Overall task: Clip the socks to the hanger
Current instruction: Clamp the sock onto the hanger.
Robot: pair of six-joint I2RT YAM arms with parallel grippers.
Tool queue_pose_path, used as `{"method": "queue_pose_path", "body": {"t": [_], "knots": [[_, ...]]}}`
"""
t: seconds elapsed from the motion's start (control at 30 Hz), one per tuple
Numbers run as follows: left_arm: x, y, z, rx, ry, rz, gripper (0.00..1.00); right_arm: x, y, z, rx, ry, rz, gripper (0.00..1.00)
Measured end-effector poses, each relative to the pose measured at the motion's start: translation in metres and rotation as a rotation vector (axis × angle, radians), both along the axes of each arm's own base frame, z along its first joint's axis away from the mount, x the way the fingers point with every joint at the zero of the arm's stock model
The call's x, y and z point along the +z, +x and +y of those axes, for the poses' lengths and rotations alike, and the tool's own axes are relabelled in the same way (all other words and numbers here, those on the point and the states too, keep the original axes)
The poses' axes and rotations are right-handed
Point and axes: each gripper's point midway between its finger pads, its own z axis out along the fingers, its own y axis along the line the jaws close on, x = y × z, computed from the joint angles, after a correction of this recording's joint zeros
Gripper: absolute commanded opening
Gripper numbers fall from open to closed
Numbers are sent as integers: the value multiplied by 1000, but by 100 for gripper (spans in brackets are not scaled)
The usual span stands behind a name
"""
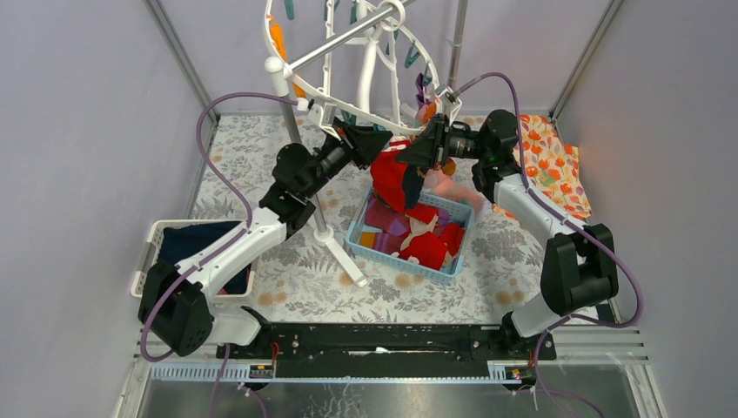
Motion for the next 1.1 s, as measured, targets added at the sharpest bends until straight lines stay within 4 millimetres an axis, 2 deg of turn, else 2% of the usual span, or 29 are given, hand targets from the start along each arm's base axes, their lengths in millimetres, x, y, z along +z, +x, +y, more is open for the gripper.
{"method": "queue_pose_path", "body": {"t": [0.73,1.1], "knots": [[0,1,2,-11,2,-1,20,1,4,2,-14,4,34,0],[0,0,3,-22,-7,13,20,-4,18,2,-90,2,96,0]]}}
